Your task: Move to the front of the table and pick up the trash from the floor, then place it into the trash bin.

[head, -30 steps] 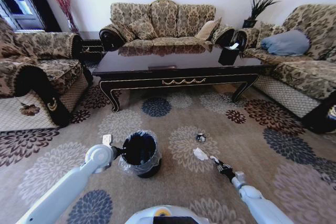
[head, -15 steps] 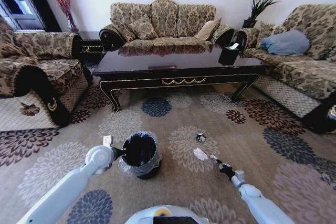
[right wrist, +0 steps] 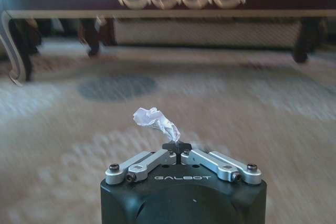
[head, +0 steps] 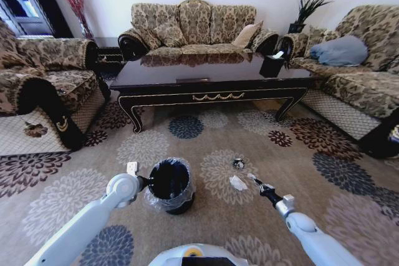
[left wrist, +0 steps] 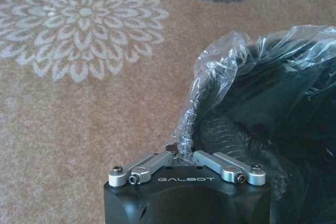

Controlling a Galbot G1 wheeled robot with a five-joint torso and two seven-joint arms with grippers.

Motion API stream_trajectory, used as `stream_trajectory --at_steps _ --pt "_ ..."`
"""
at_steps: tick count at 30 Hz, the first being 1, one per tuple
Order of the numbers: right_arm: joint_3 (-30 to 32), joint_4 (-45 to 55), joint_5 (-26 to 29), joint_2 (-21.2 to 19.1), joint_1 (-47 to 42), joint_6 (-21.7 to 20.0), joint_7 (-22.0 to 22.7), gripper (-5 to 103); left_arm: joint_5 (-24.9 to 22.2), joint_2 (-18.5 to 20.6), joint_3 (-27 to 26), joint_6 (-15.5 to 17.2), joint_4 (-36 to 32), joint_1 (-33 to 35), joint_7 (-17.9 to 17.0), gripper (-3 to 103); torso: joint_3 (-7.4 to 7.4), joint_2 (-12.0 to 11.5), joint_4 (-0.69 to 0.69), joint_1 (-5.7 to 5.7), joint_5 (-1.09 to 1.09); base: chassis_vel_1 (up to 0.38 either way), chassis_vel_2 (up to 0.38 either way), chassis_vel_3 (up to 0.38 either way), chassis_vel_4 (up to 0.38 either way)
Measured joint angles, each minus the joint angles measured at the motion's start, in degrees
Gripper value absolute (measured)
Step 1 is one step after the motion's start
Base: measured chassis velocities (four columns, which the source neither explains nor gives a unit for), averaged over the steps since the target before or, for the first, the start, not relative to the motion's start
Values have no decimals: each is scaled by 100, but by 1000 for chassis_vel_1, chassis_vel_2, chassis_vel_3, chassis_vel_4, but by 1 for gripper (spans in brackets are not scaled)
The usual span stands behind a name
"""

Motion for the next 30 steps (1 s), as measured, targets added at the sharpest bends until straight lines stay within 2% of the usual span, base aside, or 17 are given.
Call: stream_trajectory --at_steps 2,4,6,8,9,11,14,20,23,30 --pt "152 732 165 -189 -268 -123 46 0 -14 -94 149 1 72 -130 -41 0 0 0 2 0 0 0 0 0 0" --pt "202 967 181 -239 -351 -144 63 0 -23 -132 221 0 97 -197 -49 0 0 0 2 0 0 0 0 0 0" --pt "335 1652 202 -341 -574 -205 137 0 -38 -220 478 1 171 -430 -75 0 0 0 -2 0 -1 0 0 0 0" --pt "362 1817 207 -359 -623 -220 156 0 -42 -243 540 1 191 -490 -89 0 0 0 -2 0 -1 0 0 0 0" --pt "426 2384 215 -391 -769 -318 267 0 -97 -326 731 1 250 -705 -155 0 0 0 0 0 0 0 0 0 0" --pt "436 2553 220 -397 -817 -362 302 0 -118 -352 785 1 265 -771 -172 0 0 0 1 0 -1 0 0 0 0" --pt "408 3331 179 -380 -1005 -567 486 0 -204 -442 1153 0 374 -1176 -224 0 0 0 0 0 1 0 0 0 0" --pt "257 3947 -70 -373 -1164 -644 589 0 -236 -692 1514 2 546 -1519 -296 0 0 0 2 0 0 0 0 0 0" --pt "127 4396 -374 -390 -1424 -701 672 0 -264 -1008 1865 1 705 -1798 -396 0 0 0 -1 0 0 0 0 0 0" --pt "23 4433 -815 -264 -1637 -665 676 0 -342 -1264 2419 2 777 -2142 -494 0 0 0 0 0 1 0 0 0 0"
